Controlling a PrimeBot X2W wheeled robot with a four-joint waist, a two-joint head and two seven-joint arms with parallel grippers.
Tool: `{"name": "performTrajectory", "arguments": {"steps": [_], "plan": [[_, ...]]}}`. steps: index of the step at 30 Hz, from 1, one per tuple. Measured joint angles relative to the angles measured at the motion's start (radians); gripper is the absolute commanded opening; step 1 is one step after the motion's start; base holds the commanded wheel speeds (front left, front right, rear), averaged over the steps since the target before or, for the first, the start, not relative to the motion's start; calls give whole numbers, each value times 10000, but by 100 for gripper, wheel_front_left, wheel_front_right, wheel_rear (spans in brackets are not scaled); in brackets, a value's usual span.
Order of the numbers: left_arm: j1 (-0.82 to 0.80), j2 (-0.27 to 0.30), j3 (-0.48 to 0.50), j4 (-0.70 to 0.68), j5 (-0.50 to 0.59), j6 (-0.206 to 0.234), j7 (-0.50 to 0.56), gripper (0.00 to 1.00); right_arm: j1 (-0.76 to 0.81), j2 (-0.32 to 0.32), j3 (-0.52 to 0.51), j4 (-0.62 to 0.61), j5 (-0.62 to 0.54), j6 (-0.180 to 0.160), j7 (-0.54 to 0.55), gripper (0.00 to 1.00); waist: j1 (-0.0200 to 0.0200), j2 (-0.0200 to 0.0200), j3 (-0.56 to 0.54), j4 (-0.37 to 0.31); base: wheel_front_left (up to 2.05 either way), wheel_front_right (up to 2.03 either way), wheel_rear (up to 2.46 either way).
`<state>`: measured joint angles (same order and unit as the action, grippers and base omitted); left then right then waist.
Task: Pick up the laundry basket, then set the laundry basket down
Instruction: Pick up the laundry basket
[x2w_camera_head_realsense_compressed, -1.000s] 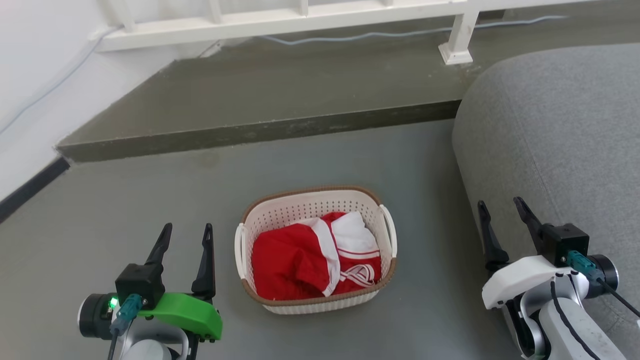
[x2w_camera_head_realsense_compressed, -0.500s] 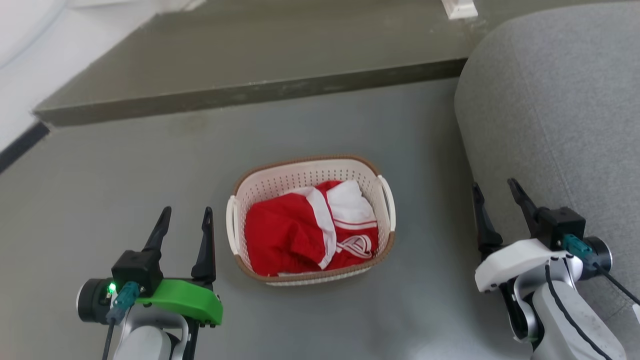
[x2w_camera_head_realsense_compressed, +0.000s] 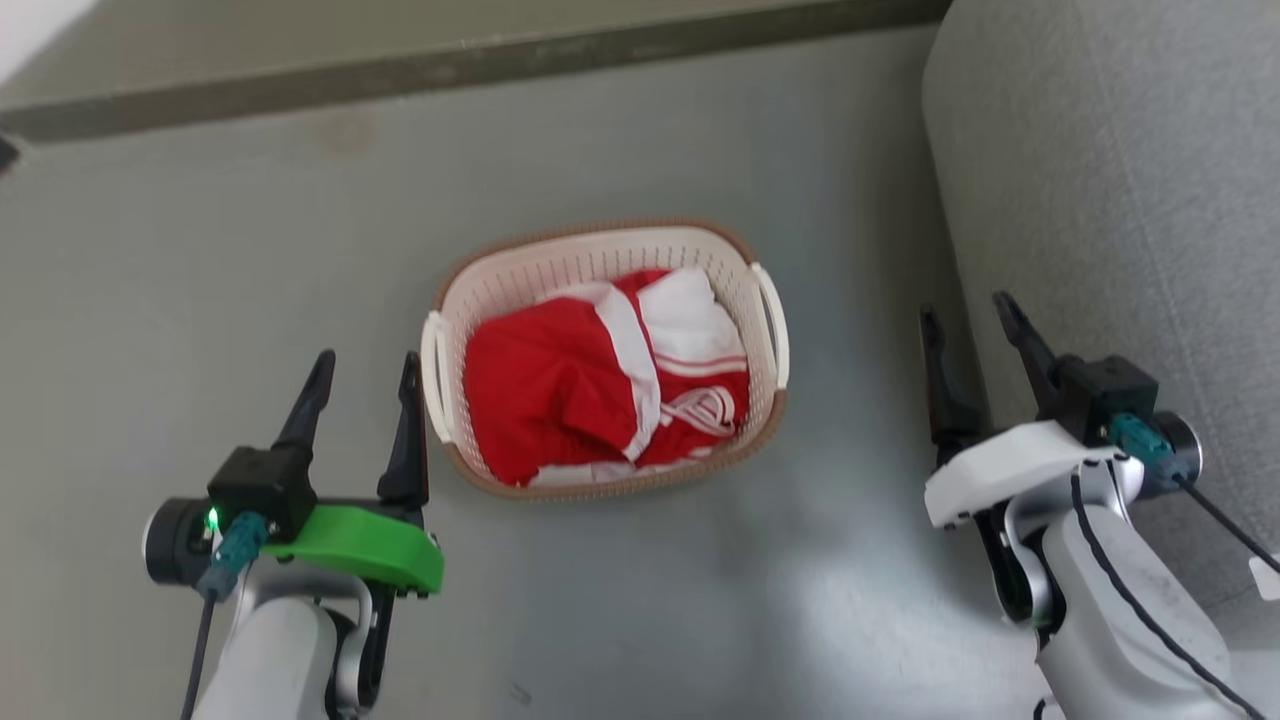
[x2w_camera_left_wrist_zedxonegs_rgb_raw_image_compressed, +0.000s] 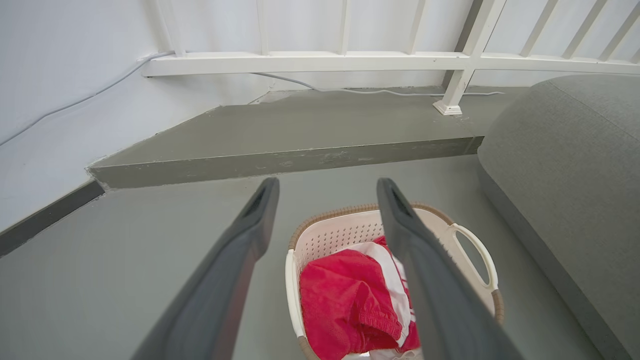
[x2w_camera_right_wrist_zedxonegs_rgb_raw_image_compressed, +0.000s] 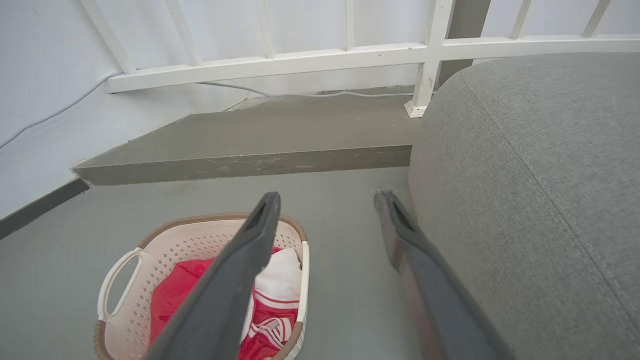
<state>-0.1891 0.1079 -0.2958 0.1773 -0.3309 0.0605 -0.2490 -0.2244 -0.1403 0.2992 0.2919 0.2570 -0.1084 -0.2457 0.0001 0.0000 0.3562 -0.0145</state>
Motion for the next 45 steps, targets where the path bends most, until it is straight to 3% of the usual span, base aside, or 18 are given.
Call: {"name": "performTrajectory", "arguments": {"steps": [21,45], "plan": [[-1617,-69,38,293,13,-261,-35,100,-1789,130,121,403,-61,29,15,100,1,0,2691,-75,0,0,0],[-3734,-84,90,1806,190,-504,15,100,-4004,481,428,1781,-10,378,263,100,0,0,4984,100,0,0,0]]}}
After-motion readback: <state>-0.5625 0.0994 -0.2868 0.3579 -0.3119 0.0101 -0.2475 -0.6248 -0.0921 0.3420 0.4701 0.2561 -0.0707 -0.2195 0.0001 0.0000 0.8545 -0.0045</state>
